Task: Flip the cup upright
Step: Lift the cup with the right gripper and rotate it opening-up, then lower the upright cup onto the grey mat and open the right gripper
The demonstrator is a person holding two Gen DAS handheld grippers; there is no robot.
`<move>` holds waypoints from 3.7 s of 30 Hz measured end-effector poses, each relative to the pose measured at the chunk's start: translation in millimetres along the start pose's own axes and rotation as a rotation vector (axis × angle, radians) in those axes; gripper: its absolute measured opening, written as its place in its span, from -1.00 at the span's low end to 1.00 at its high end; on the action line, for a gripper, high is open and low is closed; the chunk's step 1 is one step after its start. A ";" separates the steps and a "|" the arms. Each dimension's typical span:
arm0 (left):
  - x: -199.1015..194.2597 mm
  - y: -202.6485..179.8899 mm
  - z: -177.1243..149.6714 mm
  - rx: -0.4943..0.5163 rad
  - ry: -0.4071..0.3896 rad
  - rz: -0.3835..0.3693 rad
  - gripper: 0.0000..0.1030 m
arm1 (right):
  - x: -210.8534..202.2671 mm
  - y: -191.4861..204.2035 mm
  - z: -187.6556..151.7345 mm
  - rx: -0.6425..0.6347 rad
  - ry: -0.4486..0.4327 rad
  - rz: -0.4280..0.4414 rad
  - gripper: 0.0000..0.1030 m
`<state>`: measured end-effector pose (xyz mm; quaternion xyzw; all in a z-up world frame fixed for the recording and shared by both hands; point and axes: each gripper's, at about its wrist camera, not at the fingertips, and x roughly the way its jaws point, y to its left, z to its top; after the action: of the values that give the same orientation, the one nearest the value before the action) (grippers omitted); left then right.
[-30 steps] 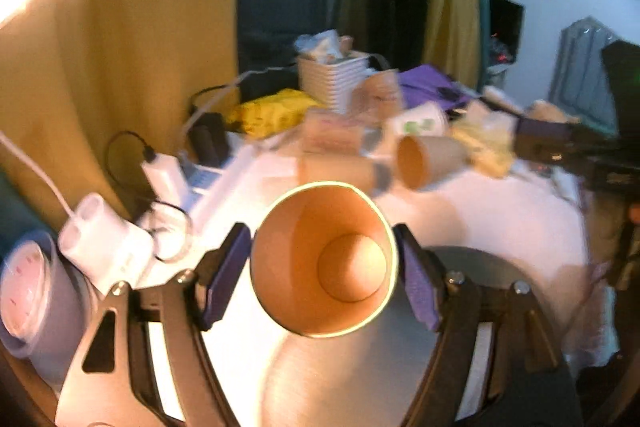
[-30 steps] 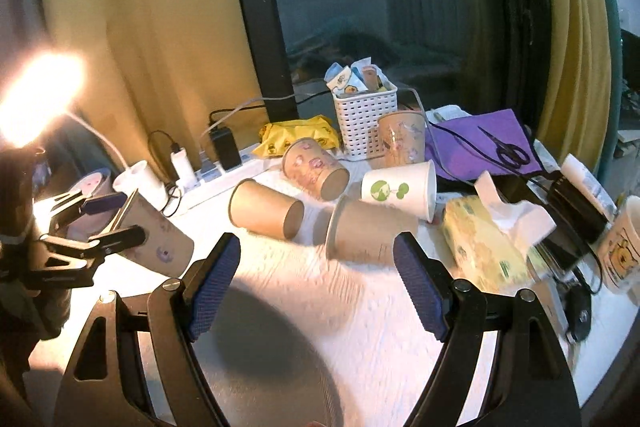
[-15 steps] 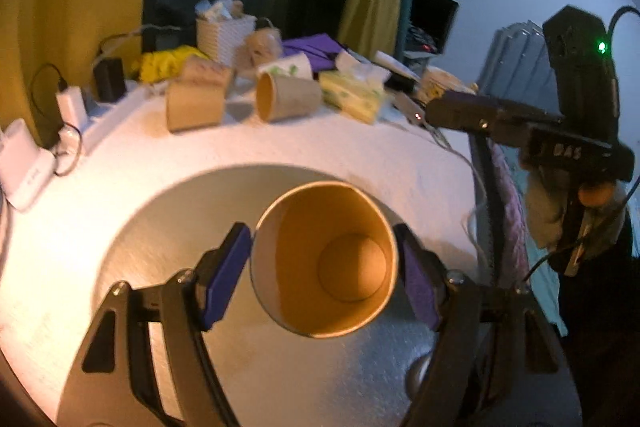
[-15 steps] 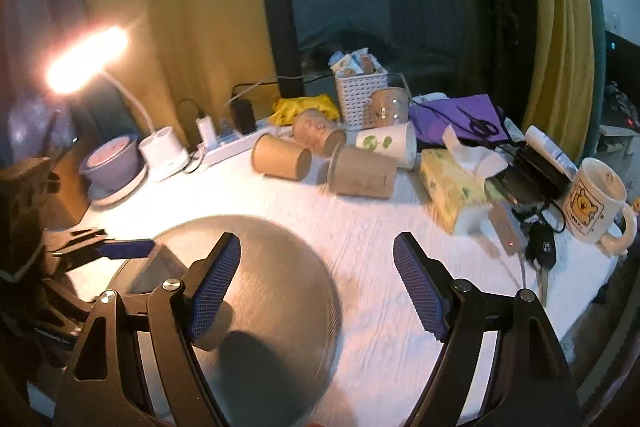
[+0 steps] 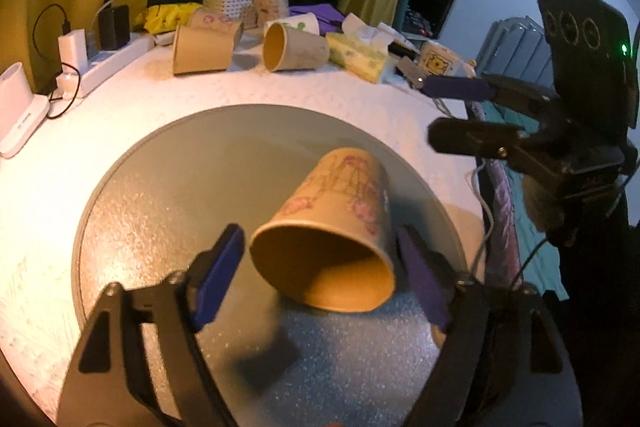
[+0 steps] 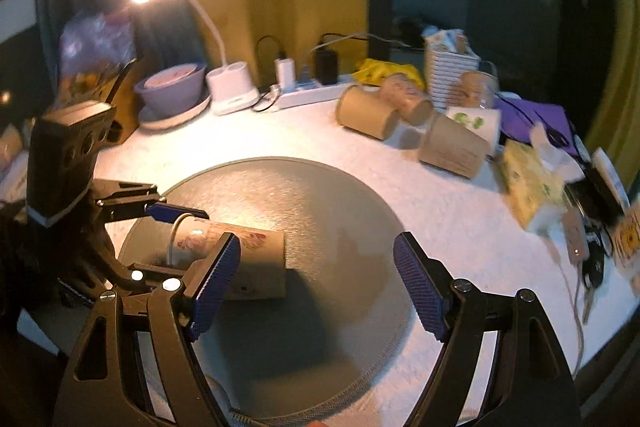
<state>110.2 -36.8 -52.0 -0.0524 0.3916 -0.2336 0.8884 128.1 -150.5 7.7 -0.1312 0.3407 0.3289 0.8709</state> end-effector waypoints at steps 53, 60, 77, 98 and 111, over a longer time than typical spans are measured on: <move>-46.6 21.7 -38.9 0.092 -0.009 0.229 0.81 | 97.0 108.8 17.9 -0.764 0.359 0.136 0.42; -49.0 27.9 -37.3 0.037 -0.037 0.240 0.81 | 89.0 79.8 39.2 -0.517 0.224 0.113 0.42; -60.2 44.4 -34.8 -0.063 -0.118 0.277 0.81 | 106.5 29.1 61.3 -0.020 -0.004 0.160 0.43; -66.9 47.6 -33.4 -0.087 -0.157 0.301 0.81 | 86.0 26.6 39.1 0.032 -0.054 0.135 0.47; -68.1 43.4 -32.7 -0.092 -0.179 0.300 0.81 | 68.9 19.4 20.7 0.065 -0.049 0.074 0.61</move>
<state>63.1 35.6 -40.8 -0.0543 0.3248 -0.0749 0.9412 163.8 -93.3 -24.0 -0.0820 0.3345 0.3525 0.8701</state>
